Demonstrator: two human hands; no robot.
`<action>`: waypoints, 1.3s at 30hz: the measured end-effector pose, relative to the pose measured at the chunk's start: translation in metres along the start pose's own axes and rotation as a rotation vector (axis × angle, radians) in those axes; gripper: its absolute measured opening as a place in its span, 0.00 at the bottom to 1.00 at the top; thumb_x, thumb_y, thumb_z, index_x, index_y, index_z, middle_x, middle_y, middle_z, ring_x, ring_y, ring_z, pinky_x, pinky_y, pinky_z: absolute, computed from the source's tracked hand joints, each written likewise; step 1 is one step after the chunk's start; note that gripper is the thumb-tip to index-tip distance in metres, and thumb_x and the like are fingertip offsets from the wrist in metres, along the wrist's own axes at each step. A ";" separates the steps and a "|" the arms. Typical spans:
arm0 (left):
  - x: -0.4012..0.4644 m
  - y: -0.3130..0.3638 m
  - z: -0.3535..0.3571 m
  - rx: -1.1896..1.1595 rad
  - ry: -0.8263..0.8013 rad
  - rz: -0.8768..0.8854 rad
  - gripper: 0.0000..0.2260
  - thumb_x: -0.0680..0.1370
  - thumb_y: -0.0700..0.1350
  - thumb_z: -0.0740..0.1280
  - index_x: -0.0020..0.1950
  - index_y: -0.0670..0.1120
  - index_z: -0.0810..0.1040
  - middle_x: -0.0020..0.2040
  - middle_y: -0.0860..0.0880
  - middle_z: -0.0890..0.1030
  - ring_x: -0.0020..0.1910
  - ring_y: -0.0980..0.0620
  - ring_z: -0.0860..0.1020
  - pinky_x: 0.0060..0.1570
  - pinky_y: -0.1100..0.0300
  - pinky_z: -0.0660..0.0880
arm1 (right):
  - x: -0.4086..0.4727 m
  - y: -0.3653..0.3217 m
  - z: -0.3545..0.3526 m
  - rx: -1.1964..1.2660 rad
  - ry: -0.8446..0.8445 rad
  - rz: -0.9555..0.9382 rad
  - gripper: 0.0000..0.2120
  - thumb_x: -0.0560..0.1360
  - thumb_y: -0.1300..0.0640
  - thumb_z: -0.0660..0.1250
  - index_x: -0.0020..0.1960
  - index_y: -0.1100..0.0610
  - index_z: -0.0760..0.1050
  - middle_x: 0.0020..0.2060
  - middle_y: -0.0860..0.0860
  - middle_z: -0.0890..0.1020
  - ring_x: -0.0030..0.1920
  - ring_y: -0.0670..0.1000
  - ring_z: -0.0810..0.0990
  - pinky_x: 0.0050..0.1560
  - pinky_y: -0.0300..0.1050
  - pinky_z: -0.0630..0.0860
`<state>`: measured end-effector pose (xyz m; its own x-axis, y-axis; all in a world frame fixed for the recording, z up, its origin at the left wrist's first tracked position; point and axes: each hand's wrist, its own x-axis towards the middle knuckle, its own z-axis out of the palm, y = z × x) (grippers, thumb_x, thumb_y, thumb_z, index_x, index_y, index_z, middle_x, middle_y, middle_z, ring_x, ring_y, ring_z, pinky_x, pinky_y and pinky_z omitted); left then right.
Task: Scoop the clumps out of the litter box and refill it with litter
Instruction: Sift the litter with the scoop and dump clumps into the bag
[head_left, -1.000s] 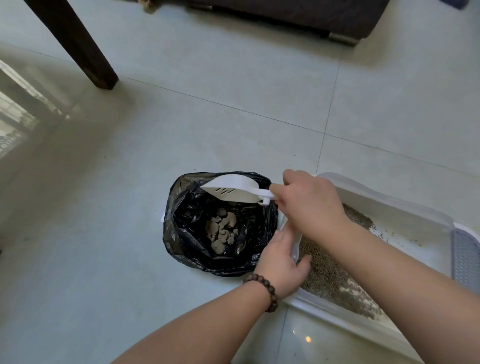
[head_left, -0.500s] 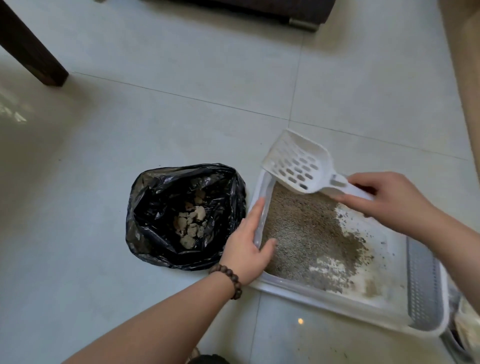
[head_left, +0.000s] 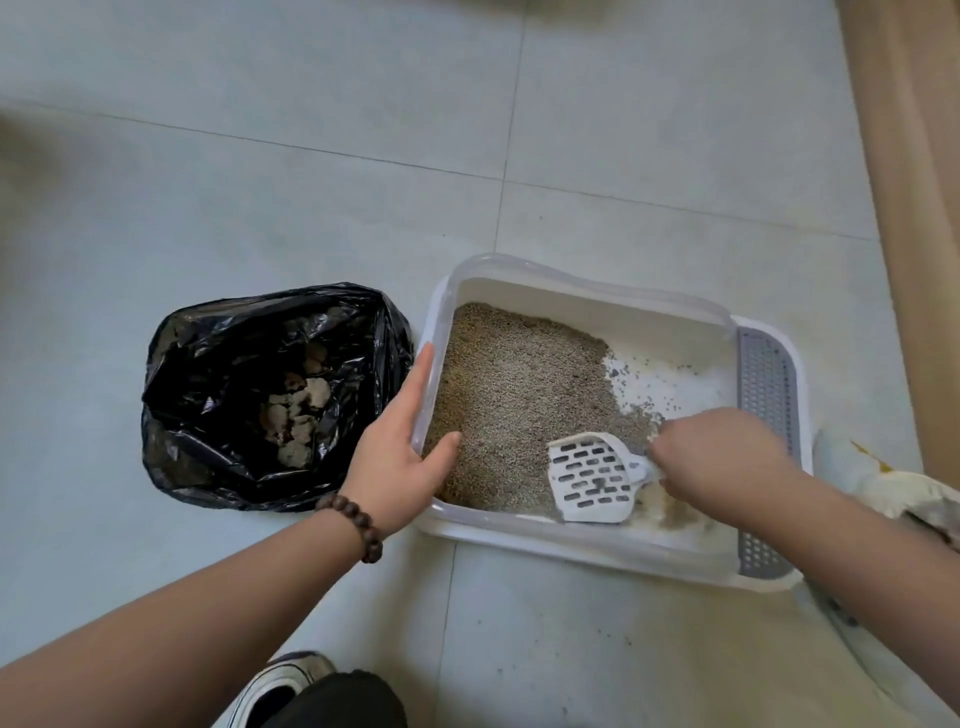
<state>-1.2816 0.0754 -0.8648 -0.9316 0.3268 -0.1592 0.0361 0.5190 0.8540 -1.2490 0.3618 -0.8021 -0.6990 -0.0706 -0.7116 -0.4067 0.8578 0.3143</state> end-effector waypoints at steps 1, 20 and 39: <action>0.000 -0.001 0.001 0.001 -0.003 0.009 0.37 0.70 0.59 0.61 0.76 0.63 0.50 0.62 0.75 0.64 0.40 0.55 0.67 0.38 0.70 0.67 | 0.002 -0.004 -0.004 0.012 0.013 -0.016 0.09 0.72 0.63 0.63 0.34 0.56 0.70 0.31 0.49 0.75 0.31 0.51 0.77 0.30 0.43 0.74; -0.002 0.002 0.008 -0.134 0.065 0.052 0.22 0.82 0.47 0.49 0.77 0.49 0.53 0.72 0.72 0.57 0.72 0.69 0.57 0.67 0.75 0.54 | 0.063 -0.053 0.006 0.670 0.131 -0.216 0.09 0.72 0.54 0.65 0.35 0.55 0.72 0.31 0.52 0.76 0.30 0.51 0.72 0.29 0.43 0.68; 0.002 -0.007 0.004 -0.316 -0.049 -0.058 0.24 0.81 0.53 0.50 0.77 0.55 0.53 0.77 0.59 0.57 0.76 0.59 0.54 0.75 0.46 0.51 | 0.057 -0.049 0.028 1.051 0.182 -0.230 0.10 0.72 0.49 0.70 0.52 0.42 0.81 0.40 0.45 0.81 0.41 0.47 0.78 0.37 0.44 0.70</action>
<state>-1.2825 0.0755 -0.8736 -0.9098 0.3460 -0.2292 -0.1378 0.2691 0.9532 -1.2526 0.3302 -0.8753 -0.7826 -0.2851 -0.5535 0.1066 0.8145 -0.5703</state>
